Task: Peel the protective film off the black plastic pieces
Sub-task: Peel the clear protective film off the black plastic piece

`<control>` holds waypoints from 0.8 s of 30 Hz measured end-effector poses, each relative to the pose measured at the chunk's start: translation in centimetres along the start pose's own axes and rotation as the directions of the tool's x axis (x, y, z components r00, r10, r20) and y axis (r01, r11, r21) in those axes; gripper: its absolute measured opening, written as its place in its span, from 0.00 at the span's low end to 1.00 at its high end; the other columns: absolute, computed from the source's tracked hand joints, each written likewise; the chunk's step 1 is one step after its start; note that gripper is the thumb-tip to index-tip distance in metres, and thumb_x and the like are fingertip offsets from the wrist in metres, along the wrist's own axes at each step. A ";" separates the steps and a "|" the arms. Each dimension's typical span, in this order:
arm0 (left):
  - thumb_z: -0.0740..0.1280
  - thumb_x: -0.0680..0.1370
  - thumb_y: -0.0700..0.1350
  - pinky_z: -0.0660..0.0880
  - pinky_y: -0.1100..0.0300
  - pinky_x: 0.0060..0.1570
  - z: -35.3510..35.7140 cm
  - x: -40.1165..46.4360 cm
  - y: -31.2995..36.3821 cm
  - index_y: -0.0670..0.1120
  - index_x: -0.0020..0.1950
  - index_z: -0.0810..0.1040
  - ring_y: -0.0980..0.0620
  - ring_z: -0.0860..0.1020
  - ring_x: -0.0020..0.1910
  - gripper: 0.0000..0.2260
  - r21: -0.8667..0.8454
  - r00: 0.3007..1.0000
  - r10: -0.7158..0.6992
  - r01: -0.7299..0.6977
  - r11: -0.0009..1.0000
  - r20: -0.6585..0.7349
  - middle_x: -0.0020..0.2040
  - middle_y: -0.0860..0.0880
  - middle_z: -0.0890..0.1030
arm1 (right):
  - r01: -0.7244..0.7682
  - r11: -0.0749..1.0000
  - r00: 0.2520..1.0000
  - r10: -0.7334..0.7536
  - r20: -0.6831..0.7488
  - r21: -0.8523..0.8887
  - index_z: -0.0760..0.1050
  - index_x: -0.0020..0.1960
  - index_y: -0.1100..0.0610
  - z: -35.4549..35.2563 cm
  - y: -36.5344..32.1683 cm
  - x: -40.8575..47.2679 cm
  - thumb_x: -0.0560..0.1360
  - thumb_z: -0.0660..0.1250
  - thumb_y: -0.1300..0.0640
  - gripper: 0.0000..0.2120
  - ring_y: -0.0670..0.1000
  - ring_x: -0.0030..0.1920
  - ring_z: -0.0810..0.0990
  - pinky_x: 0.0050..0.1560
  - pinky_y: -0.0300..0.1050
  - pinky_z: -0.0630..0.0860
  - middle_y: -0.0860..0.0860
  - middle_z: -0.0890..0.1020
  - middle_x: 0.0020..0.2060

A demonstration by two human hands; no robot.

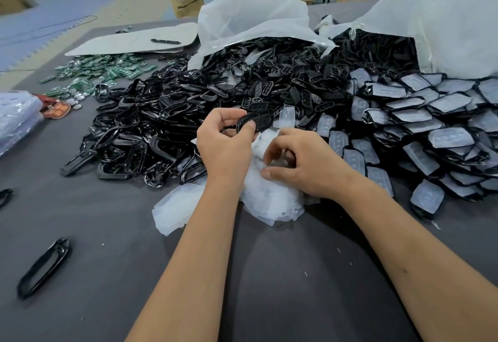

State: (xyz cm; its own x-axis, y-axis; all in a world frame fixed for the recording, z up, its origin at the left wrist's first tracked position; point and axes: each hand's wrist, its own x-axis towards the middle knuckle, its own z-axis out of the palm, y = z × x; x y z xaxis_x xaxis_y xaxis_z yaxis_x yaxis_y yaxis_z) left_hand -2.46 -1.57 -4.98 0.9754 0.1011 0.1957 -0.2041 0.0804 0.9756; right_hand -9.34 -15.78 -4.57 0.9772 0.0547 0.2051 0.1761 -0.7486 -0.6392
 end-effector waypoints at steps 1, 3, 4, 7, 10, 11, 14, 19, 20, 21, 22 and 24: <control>0.75 0.73 0.34 0.85 0.45 0.47 0.0 0.0 0.0 0.48 0.45 0.83 0.36 0.84 0.42 0.10 0.004 1.000 0.000 0.000 1.000 -0.002 0.38 0.55 0.82 | 0.006 0.998 1.000 -0.006 -0.008 0.055 0.82 0.45 0.50 0.0 0.1 -0.1 0.72 0.80 0.53 0.07 0.41 0.38 0.77 0.41 0.32 0.71 0.43 0.80 0.41; 0.75 0.73 0.34 0.85 0.44 0.47 0.0 0.0 0.0 0.49 0.45 0.83 0.37 0.84 0.41 0.10 0.005 1.000 0.002 -0.002 1.000 -0.007 0.39 0.55 0.82 | 0.023 0.991 0.998 -0.016 -0.057 0.133 0.82 0.45 0.51 0.2 0.1 -0.3 0.72 0.79 0.59 0.08 0.42 0.35 0.77 0.38 0.32 0.72 0.43 0.82 0.37; 0.75 0.73 0.33 0.85 0.45 0.46 0.0 0.0 0.0 0.49 0.45 0.82 0.36 0.84 0.42 0.10 0.002 1.000 0.004 -0.004 1.000 -0.011 0.39 0.54 0.82 | 0.035 0.988 0.995 -0.020 -0.099 0.152 0.82 0.47 0.51 0.2 0.1 -0.4 0.72 0.79 0.60 0.08 0.44 0.35 0.78 0.38 0.33 0.73 0.43 0.83 0.37; 0.74 0.73 0.33 0.83 0.54 0.43 0.0 -0.1 0.0 0.49 0.44 0.82 0.42 0.83 0.38 0.10 -0.013 1.000 0.006 -0.006 1.000 -0.026 0.39 0.53 0.81 | 0.056 0.992 0.970 -0.027 -0.241 0.116 0.81 0.48 0.52 0.2 0.4 -0.3 0.74 0.78 0.57 0.06 0.46 0.38 0.77 0.41 0.40 0.74 0.44 0.81 0.38; 0.74 0.74 0.33 0.82 0.56 0.42 0.1 -0.1 0.2 0.49 0.44 0.81 0.42 0.83 0.39 0.10 -0.025 1.000 0.001 -0.002 1.000 -0.027 0.40 0.50 0.81 | -0.074 0.985 0.968 0.034 -0.249 -0.156 0.78 0.43 0.50 0.8 0.3 0.0 0.72 0.75 0.37 0.16 0.46 0.45 0.72 0.46 0.43 0.70 0.42 0.75 0.39; 0.74 0.74 0.33 0.82 0.56 0.42 0.1 -0.1 0.1 0.48 0.45 0.81 0.40 0.84 0.41 0.10 -0.024 1.000 0.001 -0.002 1.000 -0.029 0.40 0.49 0.81 | -0.131 0.953 0.967 0.062 -0.248 -0.272 0.77 0.41 0.48 1.0 0.1 0.0 0.71 0.72 0.32 0.20 0.47 0.47 0.71 0.47 0.44 0.70 0.42 0.73 0.39; 0.73 0.74 0.33 0.81 0.59 0.40 0.1 -0.1 0.2 0.48 0.45 0.80 0.34 0.84 0.45 0.10 -0.025 0.999 0.006 -0.007 1.000 -0.051 0.42 0.48 0.81 | -0.128 0.938 0.975 0.060 -0.215 -0.321 0.74 0.38 0.48 1.1 0.0 0.3 0.70 0.70 0.29 0.22 0.48 0.50 0.68 0.49 0.43 0.68 0.43 0.72 0.40; 0.73 0.75 0.32 0.79 0.63 0.38 0.1 -0.1 0.3 0.47 0.45 0.80 0.35 0.85 0.43 0.10 -0.042 0.999 -0.003 0.001 0.999 -0.051 0.41 0.46 0.81 | -0.009 0.991 0.987 -0.013 -0.159 -0.133 0.78 0.36 0.52 0.9 0.3 0.1 0.73 0.76 0.41 0.17 0.47 0.49 0.69 0.52 0.41 0.68 0.45 0.74 0.41; 0.73 0.75 0.33 0.79 0.61 0.39 0.1 -0.1 0.3 0.47 0.46 0.80 0.37 0.85 0.42 0.10 -0.037 0.999 -0.004 0.002 0.999 -0.050 0.41 0.46 0.81 | 0.025 0.997 0.973 -0.042 -0.225 -0.080 0.78 0.37 0.53 0.9 0.3 0.1 0.74 0.76 0.43 0.16 0.47 0.47 0.69 0.50 0.40 0.68 0.46 0.74 0.40; 0.73 0.75 0.33 0.80 0.60 0.39 0.1 -0.1 0.4 0.47 0.46 0.80 0.39 0.85 0.42 0.09 -0.029 0.999 -0.006 0.004 1.000 -0.049 0.42 0.46 0.82 | 0.064 0.998 0.950 -0.062 -0.307 -0.005 0.78 0.37 0.55 0.8 0.2 0.0 0.75 0.76 0.45 0.16 0.47 0.44 0.70 0.47 0.38 0.67 0.46 0.75 0.38; 0.73 0.75 0.33 0.80 0.59 0.39 0.1 -0.2 0.5 0.47 0.46 0.80 0.40 0.86 0.41 0.09 -0.022 0.999 -0.008 0.007 1.000 -0.050 0.43 0.45 0.82 | 0.101 0.990 0.921 -0.057 -0.384 0.096 0.78 0.38 0.57 0.6 0.2 0.0 0.77 0.75 0.47 0.16 0.45 0.40 0.71 0.43 0.37 0.68 0.47 0.76 0.35; 0.73 0.75 0.33 0.80 0.59 0.39 0.0 -0.3 0.6 0.47 0.46 0.80 0.41 0.86 0.40 0.09 -0.014 0.999 -0.007 0.006 1.000 -0.046 0.43 0.44 0.82 | 0.149 0.930 0.869 0.040 -0.493 0.337 0.78 0.39 0.59 0.2 0.1 -0.1 0.79 0.74 0.50 0.15 0.44 0.33 0.70 0.37 0.38 0.69 0.49 0.76 0.31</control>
State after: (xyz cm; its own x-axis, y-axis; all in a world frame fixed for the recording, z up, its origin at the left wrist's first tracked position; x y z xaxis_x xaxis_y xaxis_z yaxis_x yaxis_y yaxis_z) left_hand -2.86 -1.58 -4.47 0.9719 0.1463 0.1845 -0.1994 0.0945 0.9754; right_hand -9.36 -15.72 -4.84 0.7980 -0.3078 0.5181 0.3490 -0.4647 -0.8137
